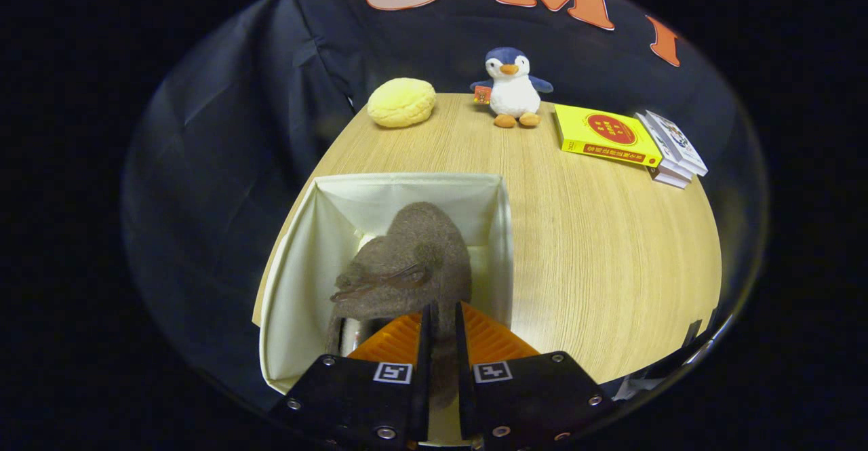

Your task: Open the storage box then place both shoes into the box .Put the left shoe in first, then the right shoe, with the right side of both shoes facing outward in a uniform manner.

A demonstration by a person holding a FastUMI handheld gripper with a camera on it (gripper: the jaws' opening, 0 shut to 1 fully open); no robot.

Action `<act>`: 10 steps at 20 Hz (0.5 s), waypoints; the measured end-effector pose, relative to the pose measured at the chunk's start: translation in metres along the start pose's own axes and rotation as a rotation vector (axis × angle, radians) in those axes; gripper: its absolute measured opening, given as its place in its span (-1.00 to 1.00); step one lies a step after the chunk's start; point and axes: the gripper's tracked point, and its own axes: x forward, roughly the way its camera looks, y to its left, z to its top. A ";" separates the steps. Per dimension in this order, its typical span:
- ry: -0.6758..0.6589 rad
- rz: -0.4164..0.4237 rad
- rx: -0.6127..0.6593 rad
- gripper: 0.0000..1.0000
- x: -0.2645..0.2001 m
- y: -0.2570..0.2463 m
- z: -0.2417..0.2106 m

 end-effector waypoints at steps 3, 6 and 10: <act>-0.033 0.040 -0.017 -0.64 -0.019 -0.002 0.008; -0.092 0.075 -0.013 -0.65 -0.044 -0.013 0.025; -0.206 0.080 -0.037 -0.58 -0.082 -0.047 0.051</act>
